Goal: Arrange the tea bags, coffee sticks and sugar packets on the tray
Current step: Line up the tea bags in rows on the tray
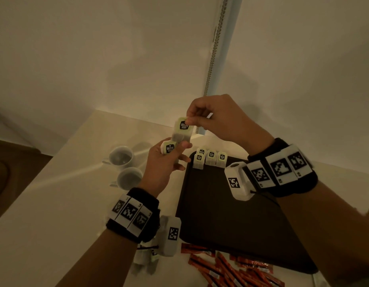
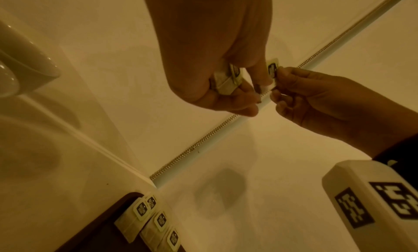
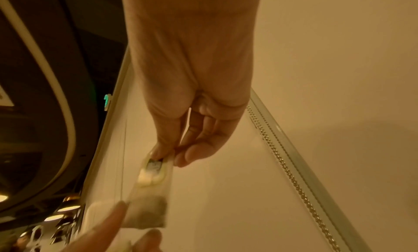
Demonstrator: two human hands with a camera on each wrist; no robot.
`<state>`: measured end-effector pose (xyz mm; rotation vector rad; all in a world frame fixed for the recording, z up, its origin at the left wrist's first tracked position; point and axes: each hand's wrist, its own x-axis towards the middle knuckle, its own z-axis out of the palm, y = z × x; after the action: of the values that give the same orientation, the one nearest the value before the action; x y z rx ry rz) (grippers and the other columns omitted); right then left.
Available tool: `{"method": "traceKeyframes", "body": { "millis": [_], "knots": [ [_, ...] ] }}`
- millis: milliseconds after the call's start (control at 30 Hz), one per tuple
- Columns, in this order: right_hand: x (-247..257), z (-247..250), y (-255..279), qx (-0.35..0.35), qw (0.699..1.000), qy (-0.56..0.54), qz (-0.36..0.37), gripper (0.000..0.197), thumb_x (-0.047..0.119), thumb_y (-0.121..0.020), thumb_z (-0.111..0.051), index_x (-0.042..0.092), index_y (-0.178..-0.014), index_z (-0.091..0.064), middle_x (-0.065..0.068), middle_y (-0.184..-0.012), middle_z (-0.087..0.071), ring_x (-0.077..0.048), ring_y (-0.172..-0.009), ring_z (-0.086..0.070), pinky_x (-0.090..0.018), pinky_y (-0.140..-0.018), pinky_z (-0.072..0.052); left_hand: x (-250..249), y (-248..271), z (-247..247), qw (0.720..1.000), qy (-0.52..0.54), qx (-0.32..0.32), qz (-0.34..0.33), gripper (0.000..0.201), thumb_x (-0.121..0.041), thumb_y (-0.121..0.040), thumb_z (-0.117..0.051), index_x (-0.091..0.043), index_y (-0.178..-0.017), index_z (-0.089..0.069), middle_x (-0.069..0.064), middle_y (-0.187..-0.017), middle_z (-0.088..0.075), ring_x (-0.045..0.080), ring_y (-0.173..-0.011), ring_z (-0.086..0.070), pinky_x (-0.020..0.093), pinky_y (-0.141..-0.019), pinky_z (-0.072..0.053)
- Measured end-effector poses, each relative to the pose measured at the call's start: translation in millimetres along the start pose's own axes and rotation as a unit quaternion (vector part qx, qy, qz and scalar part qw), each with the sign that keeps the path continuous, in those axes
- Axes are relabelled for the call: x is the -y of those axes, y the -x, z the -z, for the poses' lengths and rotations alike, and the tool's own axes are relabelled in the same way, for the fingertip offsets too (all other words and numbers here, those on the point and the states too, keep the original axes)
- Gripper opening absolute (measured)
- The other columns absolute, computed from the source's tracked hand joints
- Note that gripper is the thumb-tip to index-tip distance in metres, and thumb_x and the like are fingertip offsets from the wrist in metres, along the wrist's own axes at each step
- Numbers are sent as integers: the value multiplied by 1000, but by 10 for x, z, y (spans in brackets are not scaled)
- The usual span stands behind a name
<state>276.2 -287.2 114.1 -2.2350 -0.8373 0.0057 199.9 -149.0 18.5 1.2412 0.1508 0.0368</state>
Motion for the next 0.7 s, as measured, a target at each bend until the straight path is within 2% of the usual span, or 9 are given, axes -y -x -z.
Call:
{"method": "traceKeyframes", "body": {
  "millis": [67, 133, 233, 267, 333, 400, 467, 567, 700],
  "knots": [
    [-72, 25, 22, -14, 999, -34, -21, 6, 14, -83, -70, 11, -88, -69, 10, -70, -63, 1, -61, -59, -9, -56, -47, 4, -15, 40, 1000, 9, -5, 14, 36, -43, -77, -59, -15, -99, -64, 1, -89, -72, 15, -64, -65, 20, -47, -46],
    [-231, 3, 68, -12, 998, -32, -44, 8, 11, -85, -67, 11, -92, -69, 10, -71, -63, 3, -59, -59, -9, -56, -47, 4, -38, 92, 999, 30, -15, 32, 45, -51, -79, -51, -13, -100, -63, 4, -88, -72, 16, -64, -65, 20, -47, -46],
    [-624, -183, 183, 40, 993, 22, -108, 13, 10, -88, -62, 12, -99, -68, 8, -77, -64, 5, -57, -55, -7, -58, -44, -5, -59, 160, 997, 61, -15, 45, 50, -55, -80, -45, -10, -95, -62, 4, -82, -72, 15, -60, -65, 20, -46, -45],
    [-771, -274, 228, 62, 988, 33, -137, 15, 10, -89, -61, 11, -102, -68, 3, -85, -66, 5, -61, -55, -6, -62, -42, -6, -64, 176, 997, 64, -13, 45, 51, -55, -80, -43, -10, -94, -62, 3, -80, -72, 15, -59, -65, 20, -45, -45],
    [-1051, -470, 326, 103, 975, 50, -189, 18, 10, -89, -62, 7, -106, -67, -5, -102, -66, -6, -80, -59, -10, -74, -43, -6, -64, 201, 997, 66, -9, 49, 54, -57, -80, -40, -10, -94, -62, 4, -80, -71, 15, -58, -65, 20, -44, -46],
    [-1295, -651, 409, 143, 958, 68, -238, 20, 13, -87, -64, 7, -107, -65, -8, -111, -65, -17, -97, -60, -22, -86, -47, 5, -71, 240, 996, 71, -8, 56, 57, -59, -79, -37, -9, -95, -61, 5, -79, -71, 16, -58, -64, 21, -43, -46],
    [-1498, -791, 486, 156, 940, 64, -296, 17, 13, -86, -66, 9, -102, -62, -8, -111, -64, -20, -99, -60, -29, -87, -49, 22, -74, 277, 995, 77, -9, 64, 61, -62, -79, -33, -9, -94, -61, 6, -79, -71, 17, -57, -64, 21, -43, -47],
    [-1763, -925, 566, 123, 930, 60, -341, 13, 13, -84, -67, 11, -95, -61, -10, -109, -65, -20, -95, -60, -30, -84, -50, 60, -85, 324, 993, 84, -15, 82, 69, -63, -87, -21, -9, -93, -62, 8, -79, -71, 19, -57, -65, 23, -46, -50],
    [-1945, -985, 575, 28, 935, 49, -350, 8, 7, -85, -65, 5, -92, -63, -10, -100, -64, -12, -85, -54, -20, -74, -43, 93, -104, 352, 990, 103, -24, 98, 78, -64, -92, -9, -7, -90, -63, 10, -75, -71, 21, -53, -65, 21, -46, -51]
  ]
}}
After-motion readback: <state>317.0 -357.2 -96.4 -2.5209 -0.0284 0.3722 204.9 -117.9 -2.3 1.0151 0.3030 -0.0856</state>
